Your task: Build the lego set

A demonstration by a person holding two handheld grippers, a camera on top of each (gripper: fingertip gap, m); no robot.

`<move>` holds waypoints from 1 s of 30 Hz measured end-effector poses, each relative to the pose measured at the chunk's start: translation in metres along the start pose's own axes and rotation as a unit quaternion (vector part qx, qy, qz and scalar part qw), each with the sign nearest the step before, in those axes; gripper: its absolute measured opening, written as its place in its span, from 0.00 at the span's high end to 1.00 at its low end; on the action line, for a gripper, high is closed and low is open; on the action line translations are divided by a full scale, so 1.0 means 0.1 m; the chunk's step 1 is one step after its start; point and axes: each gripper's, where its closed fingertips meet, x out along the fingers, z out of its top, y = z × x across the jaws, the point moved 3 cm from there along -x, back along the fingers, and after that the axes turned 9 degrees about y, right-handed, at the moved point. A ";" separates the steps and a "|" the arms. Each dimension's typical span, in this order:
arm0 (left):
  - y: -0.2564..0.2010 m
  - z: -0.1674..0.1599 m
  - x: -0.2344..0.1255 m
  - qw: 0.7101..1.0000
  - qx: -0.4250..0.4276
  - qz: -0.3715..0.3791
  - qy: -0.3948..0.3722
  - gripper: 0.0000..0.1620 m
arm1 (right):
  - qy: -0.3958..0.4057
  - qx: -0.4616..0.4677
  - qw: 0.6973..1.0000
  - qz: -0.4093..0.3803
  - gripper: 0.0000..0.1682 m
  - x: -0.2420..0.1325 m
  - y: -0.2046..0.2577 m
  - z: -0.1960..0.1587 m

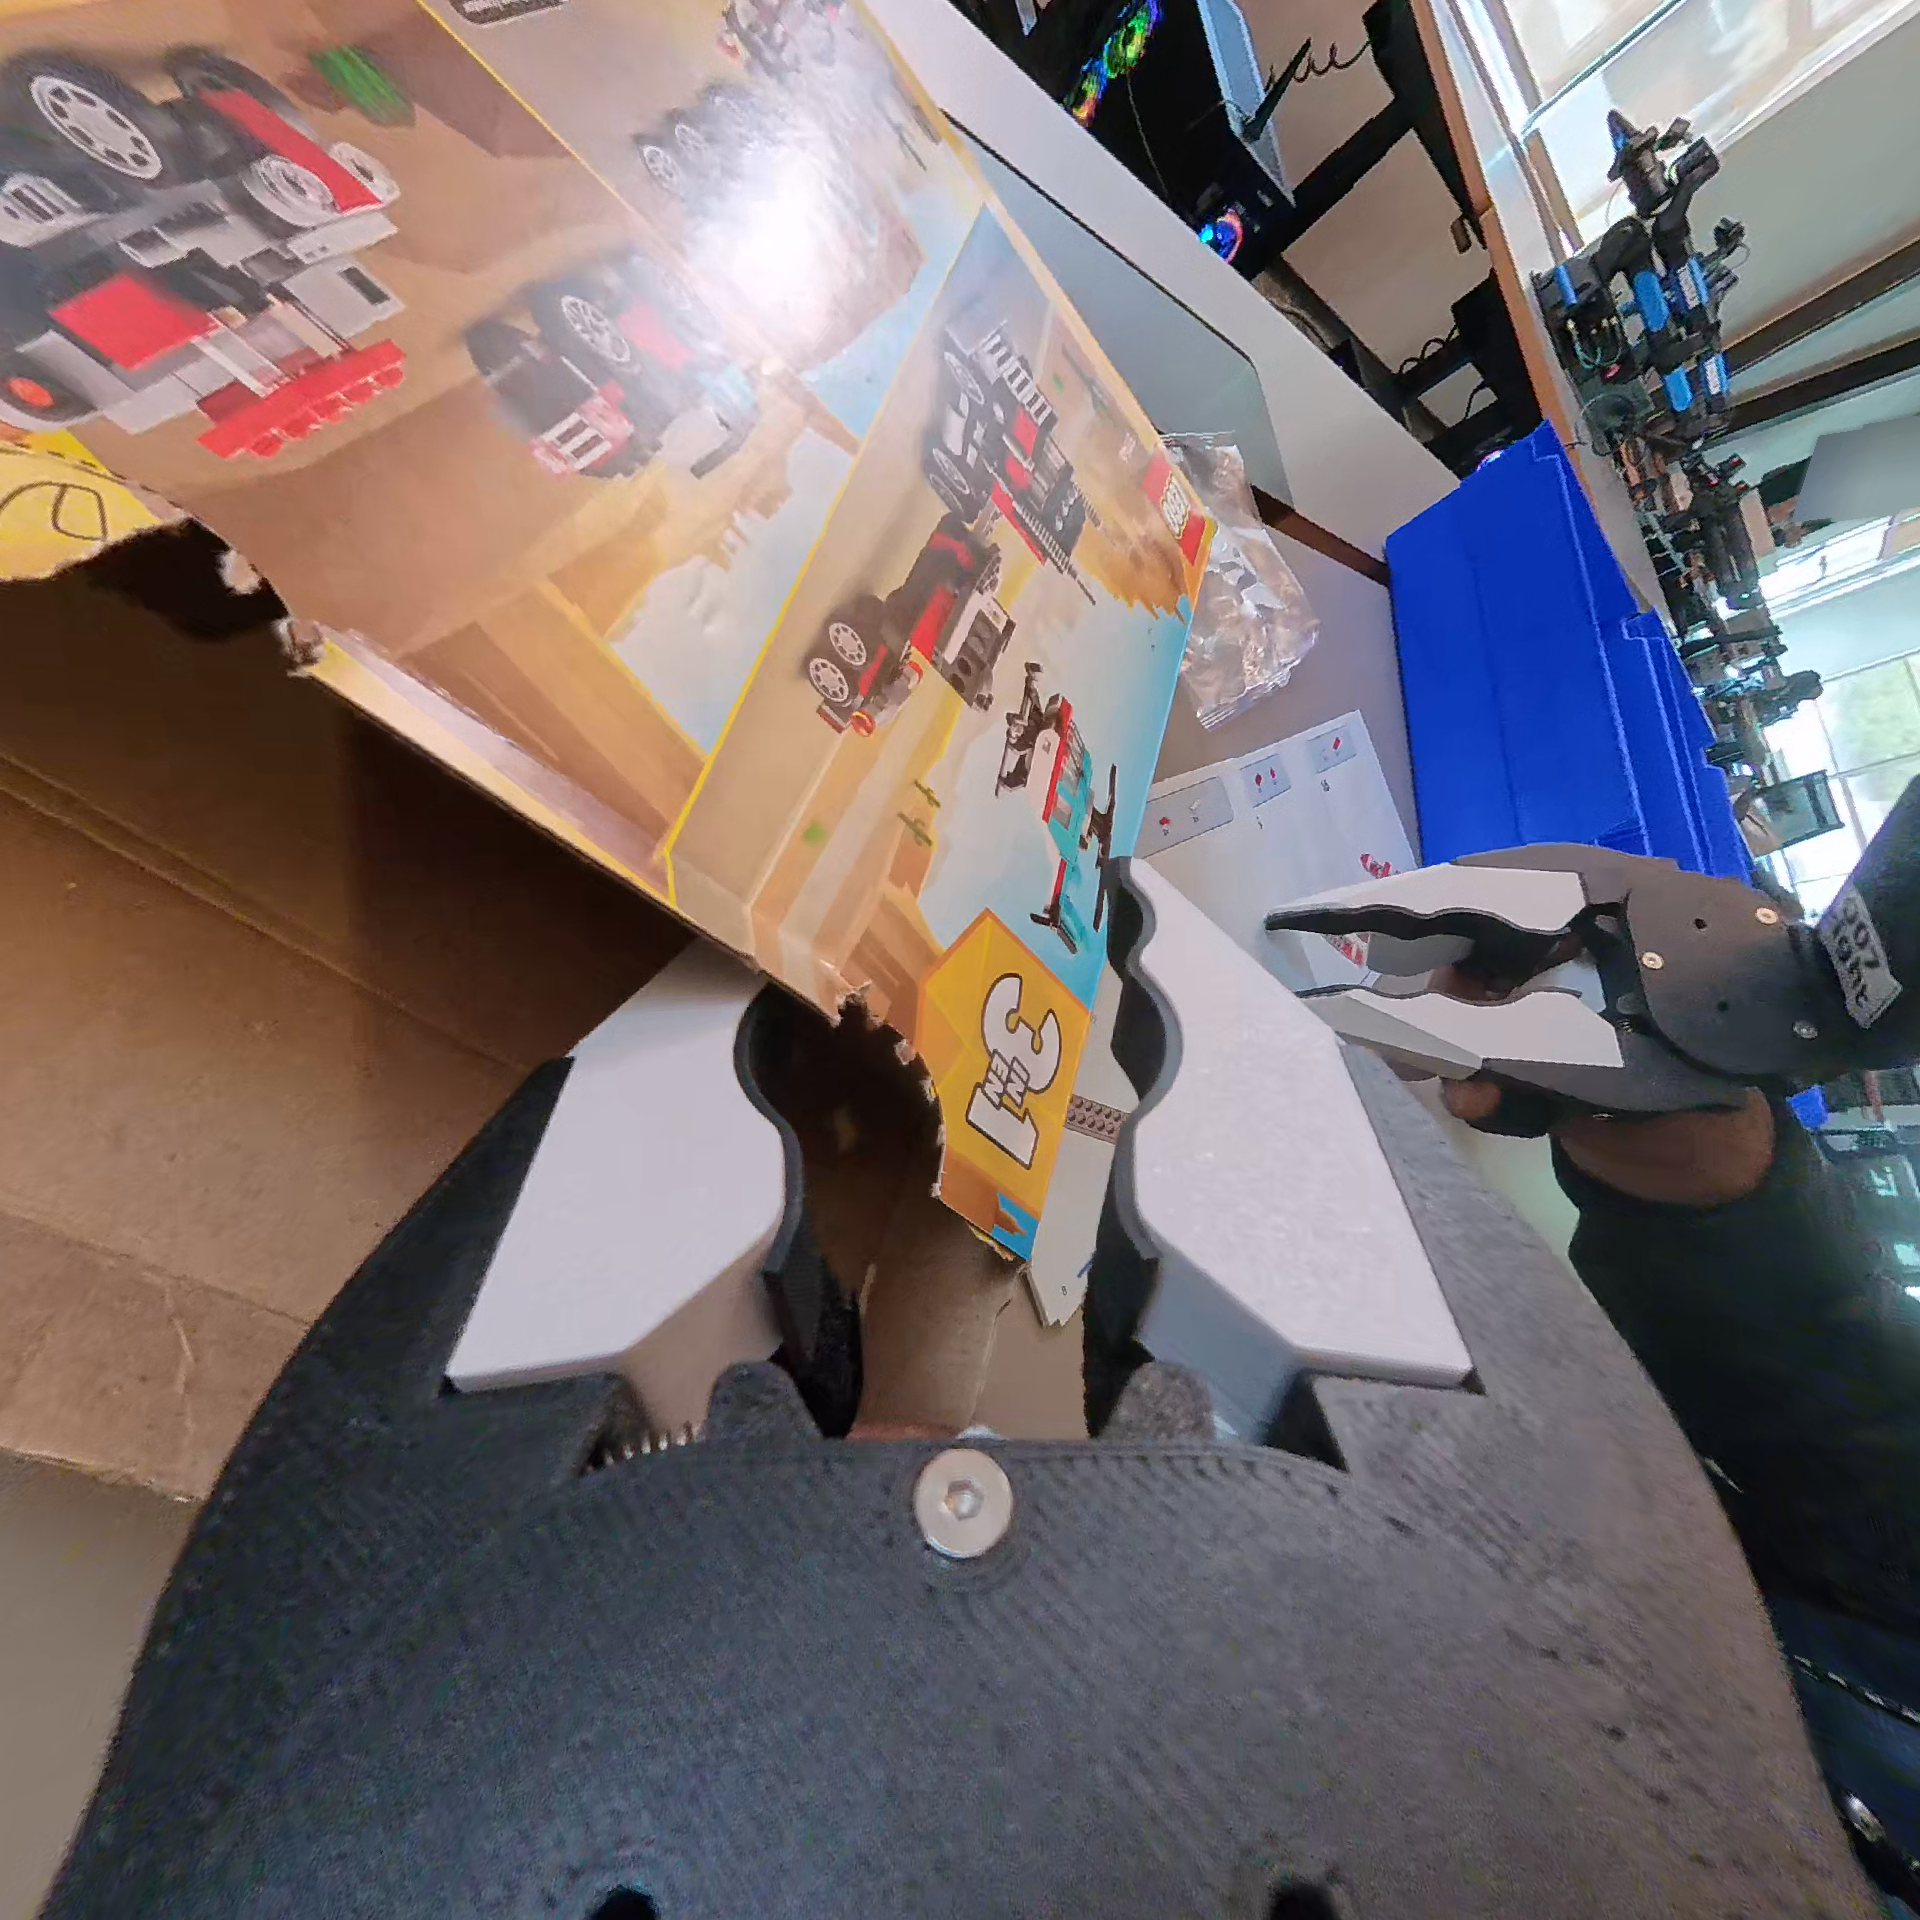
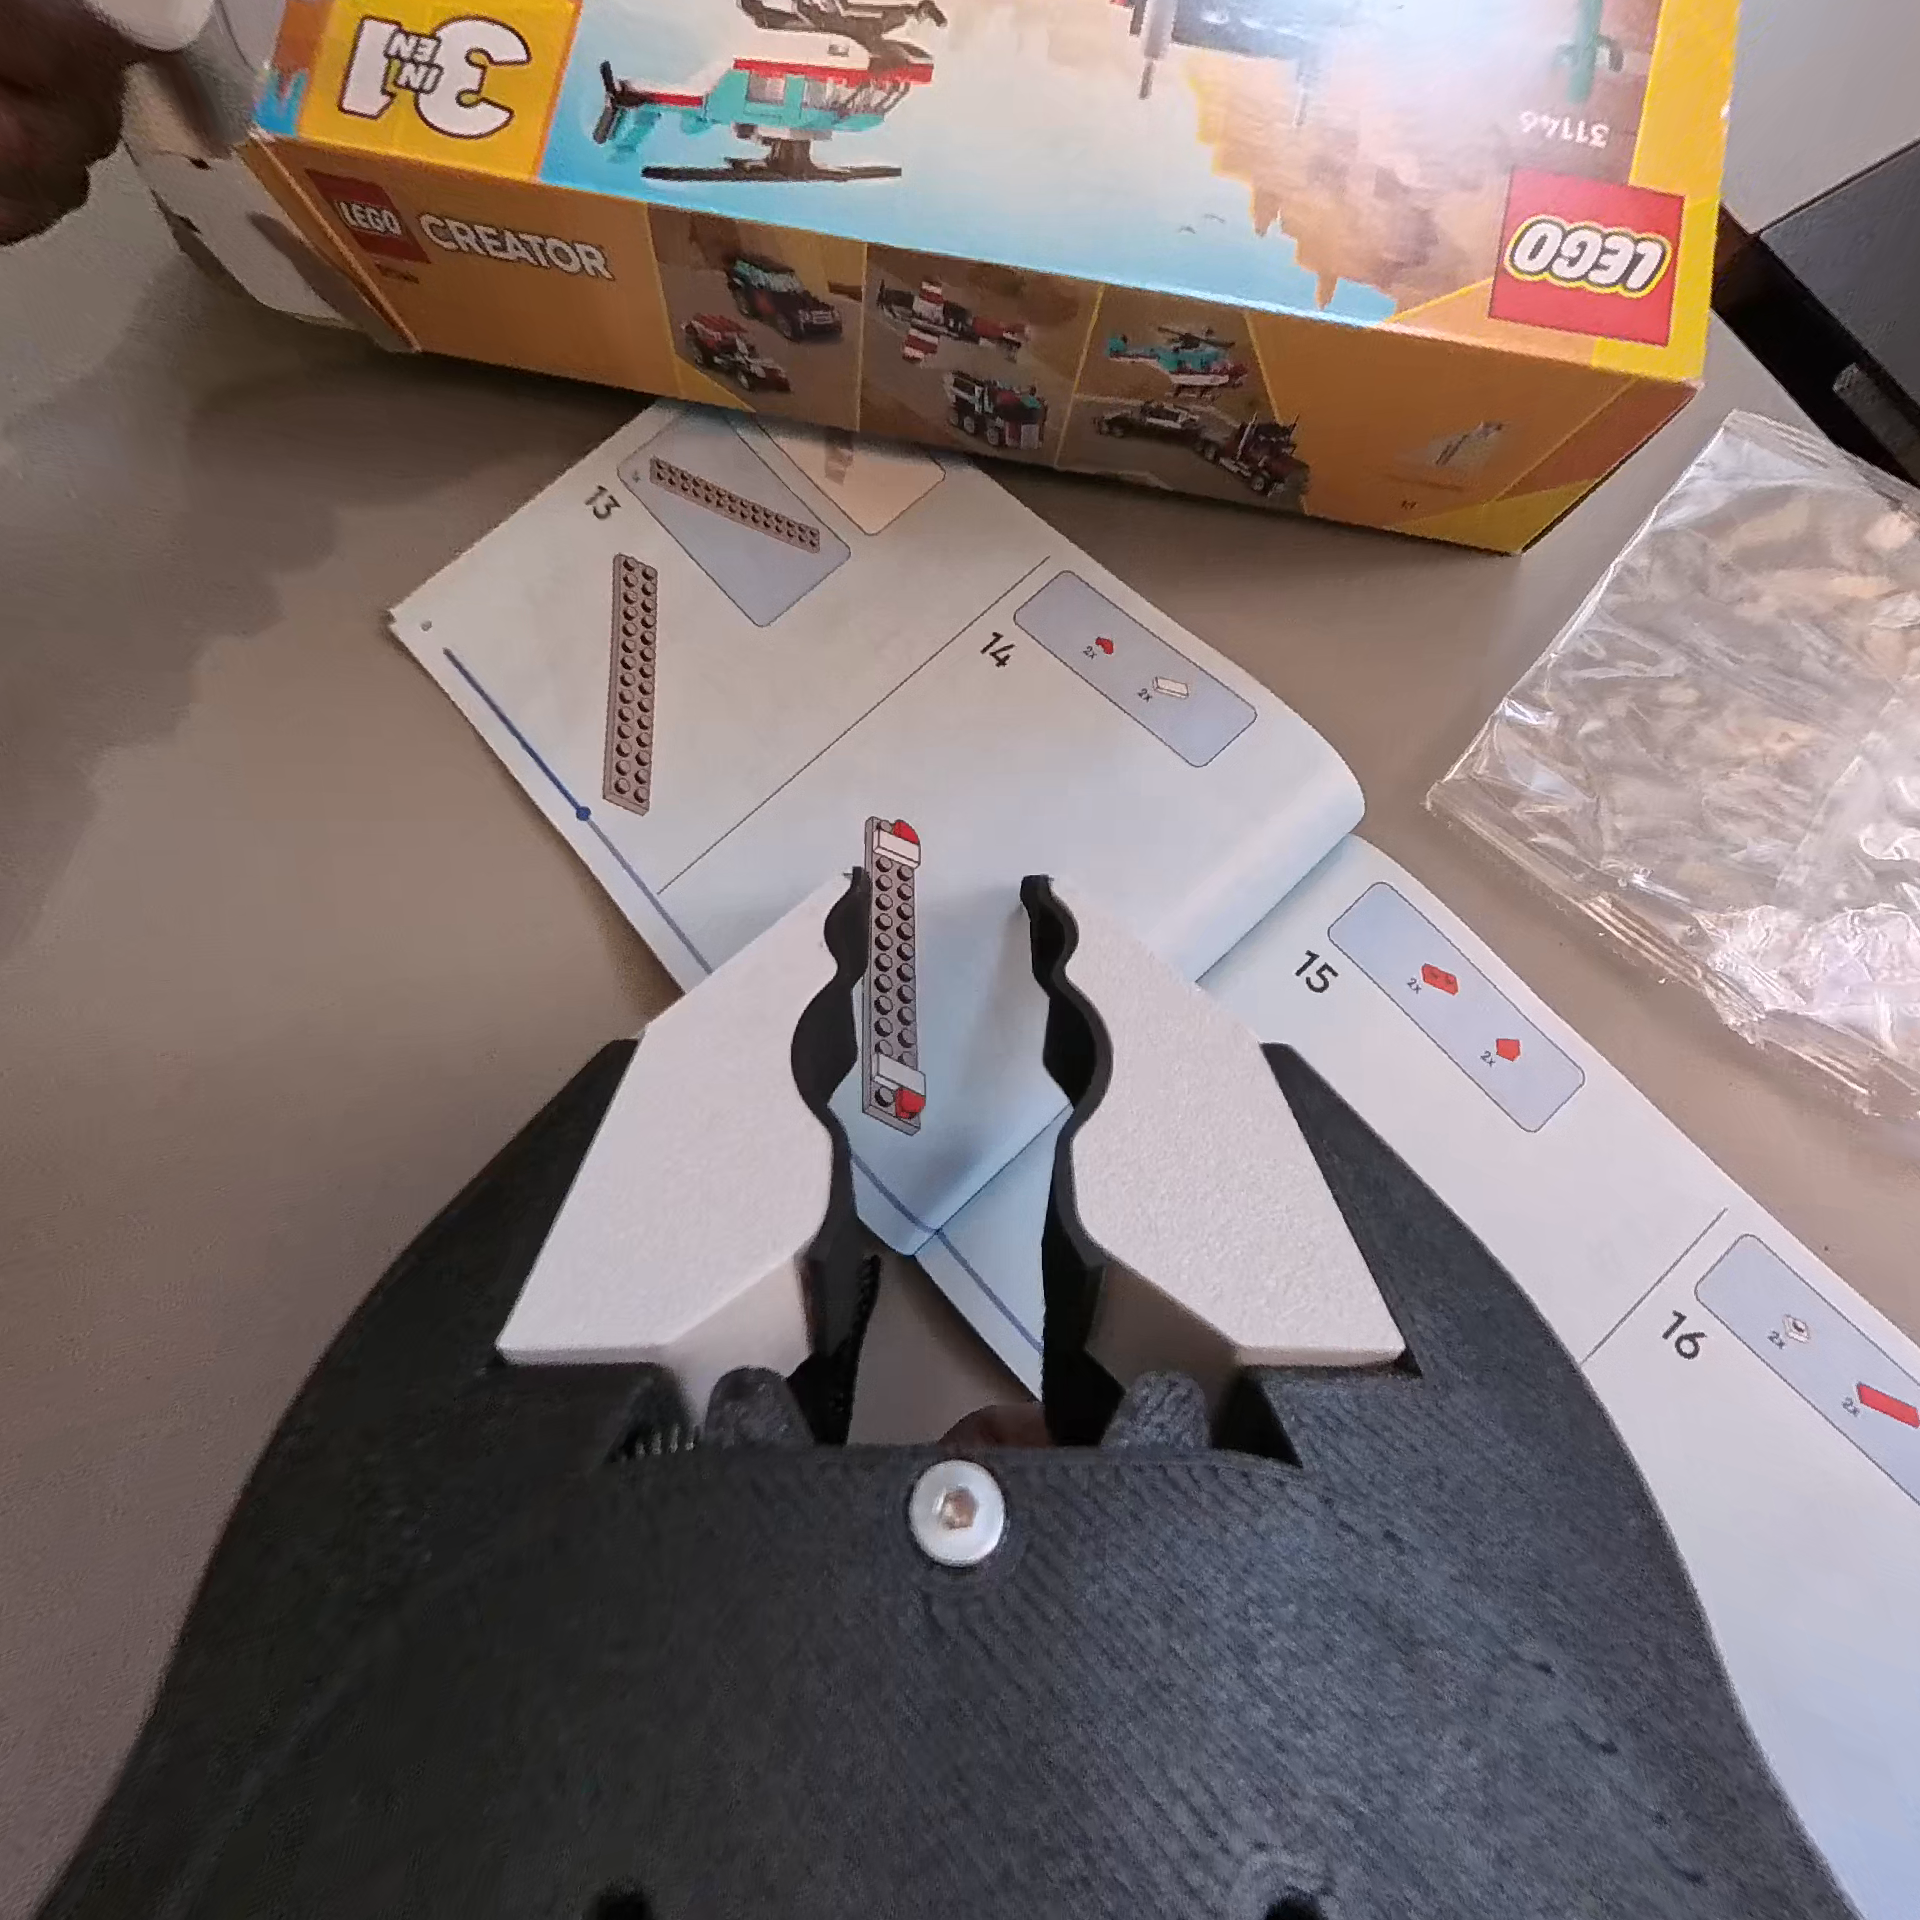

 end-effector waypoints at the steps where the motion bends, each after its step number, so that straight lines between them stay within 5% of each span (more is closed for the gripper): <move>1: 0.01 0.00 0.00 1.000 -0.002 -0.002 -0.001 0.63 | -0.002 -0.002 1.000 -0.002 0.81 -0.01 0.00 0.00; 10: 0.02 0.04 0.00 1.000 -0.010 -0.021 -0.014 0.64 | -0.025 -0.011 1.000 -0.002 0.81 -0.22 0.10 -0.01; 30: 0.09 0.13 0.03 0.999 -0.020 -0.043 -0.027 0.64 | 0.008 -0.032 0.999 0.024 0.81 -0.03 0.25 -0.05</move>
